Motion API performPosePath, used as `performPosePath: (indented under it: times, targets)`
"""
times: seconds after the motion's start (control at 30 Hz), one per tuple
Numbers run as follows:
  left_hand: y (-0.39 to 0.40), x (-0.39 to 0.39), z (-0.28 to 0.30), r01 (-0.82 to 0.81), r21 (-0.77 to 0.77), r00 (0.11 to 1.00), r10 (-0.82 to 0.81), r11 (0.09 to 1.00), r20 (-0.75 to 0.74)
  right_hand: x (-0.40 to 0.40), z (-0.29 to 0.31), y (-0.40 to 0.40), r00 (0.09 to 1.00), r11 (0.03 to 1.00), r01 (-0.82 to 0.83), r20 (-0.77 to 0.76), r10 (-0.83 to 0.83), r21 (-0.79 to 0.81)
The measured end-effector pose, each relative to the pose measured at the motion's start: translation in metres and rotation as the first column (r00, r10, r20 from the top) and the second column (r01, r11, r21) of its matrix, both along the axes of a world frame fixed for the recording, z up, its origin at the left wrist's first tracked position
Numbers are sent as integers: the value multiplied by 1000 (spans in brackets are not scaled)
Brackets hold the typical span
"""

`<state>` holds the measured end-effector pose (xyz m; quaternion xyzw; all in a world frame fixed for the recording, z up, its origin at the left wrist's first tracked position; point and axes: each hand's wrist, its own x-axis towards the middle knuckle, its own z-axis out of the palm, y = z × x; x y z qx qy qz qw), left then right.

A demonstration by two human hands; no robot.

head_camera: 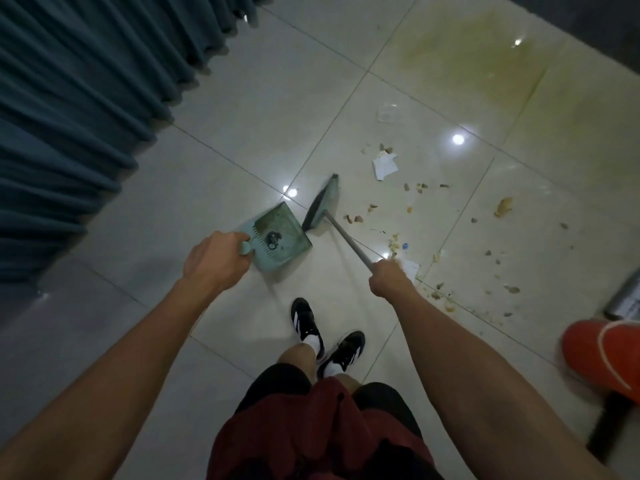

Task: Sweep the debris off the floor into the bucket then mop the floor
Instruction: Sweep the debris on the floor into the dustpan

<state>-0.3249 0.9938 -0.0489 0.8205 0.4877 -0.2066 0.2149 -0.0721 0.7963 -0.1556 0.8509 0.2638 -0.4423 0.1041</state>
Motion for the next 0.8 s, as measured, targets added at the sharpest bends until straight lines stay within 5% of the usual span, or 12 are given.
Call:
performPosePath:
  times: [0.5, 0.8]
  targets:
    - [-109, 123, 2, 290, 24, 957, -290, 957, 9, 54, 19, -206, 944, 947, 322, 85, -319, -15]
    - [-140, 168, 21, 382, 41, 923, -384, 923, 23, 51, 28, -235, 868, 868, 490, 44, -495, 85]
